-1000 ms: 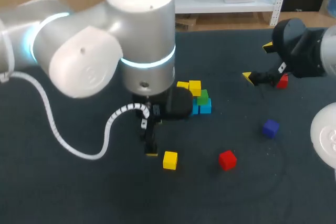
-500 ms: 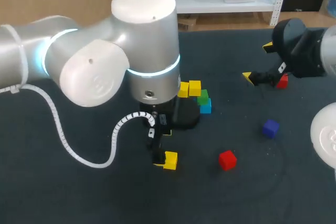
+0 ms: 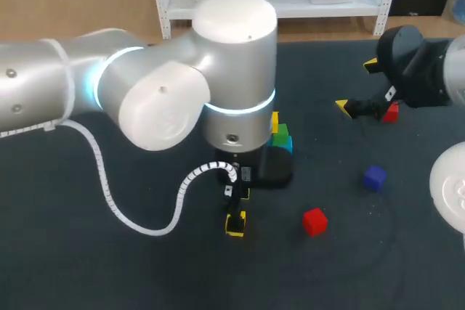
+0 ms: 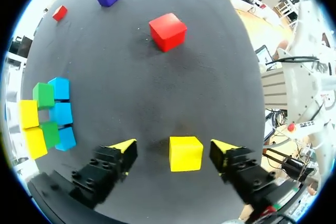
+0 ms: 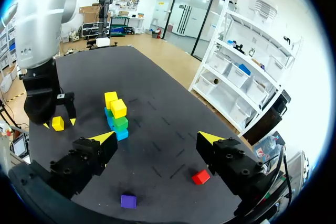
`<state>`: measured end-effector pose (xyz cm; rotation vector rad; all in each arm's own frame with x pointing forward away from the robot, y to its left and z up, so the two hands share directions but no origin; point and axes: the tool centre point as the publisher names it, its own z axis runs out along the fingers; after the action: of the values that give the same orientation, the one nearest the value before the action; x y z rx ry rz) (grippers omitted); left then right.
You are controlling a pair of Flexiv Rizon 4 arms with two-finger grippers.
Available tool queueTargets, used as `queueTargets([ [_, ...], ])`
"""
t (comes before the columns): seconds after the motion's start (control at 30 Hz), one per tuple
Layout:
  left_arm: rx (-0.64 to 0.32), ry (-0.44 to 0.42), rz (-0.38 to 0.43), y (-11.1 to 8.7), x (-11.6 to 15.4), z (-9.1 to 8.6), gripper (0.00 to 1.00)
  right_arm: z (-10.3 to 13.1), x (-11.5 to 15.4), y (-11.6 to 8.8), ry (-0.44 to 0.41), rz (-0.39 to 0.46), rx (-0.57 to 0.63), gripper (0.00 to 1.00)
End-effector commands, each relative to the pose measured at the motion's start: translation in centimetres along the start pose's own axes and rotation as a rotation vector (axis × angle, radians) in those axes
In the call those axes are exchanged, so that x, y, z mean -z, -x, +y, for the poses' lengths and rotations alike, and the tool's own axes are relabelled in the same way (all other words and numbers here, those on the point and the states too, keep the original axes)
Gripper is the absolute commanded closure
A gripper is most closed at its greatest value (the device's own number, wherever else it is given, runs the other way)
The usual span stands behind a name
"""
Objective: Place the blue cubes, place green cubes on the blue cubes, place the yellow cubes on the green cubes, then place the red cubes on the yellow cubes, and place purple cube on the red cubes.
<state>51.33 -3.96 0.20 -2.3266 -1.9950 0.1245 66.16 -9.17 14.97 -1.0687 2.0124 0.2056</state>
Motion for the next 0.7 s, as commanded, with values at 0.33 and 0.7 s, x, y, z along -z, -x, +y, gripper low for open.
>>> queueTargets([
  [0.33,0.034,0.007,0.041,-0.1,0.1,0.2,1.0,0.1,0.0,0.0,-0.007,0.004,0.001,0.0],
  [0.7,-0.038,0.045,-0.022,0.4,2.0,-0.1,1.0,0.1,0.0,0.0,-0.007,0.004,0.001,0.0],
])
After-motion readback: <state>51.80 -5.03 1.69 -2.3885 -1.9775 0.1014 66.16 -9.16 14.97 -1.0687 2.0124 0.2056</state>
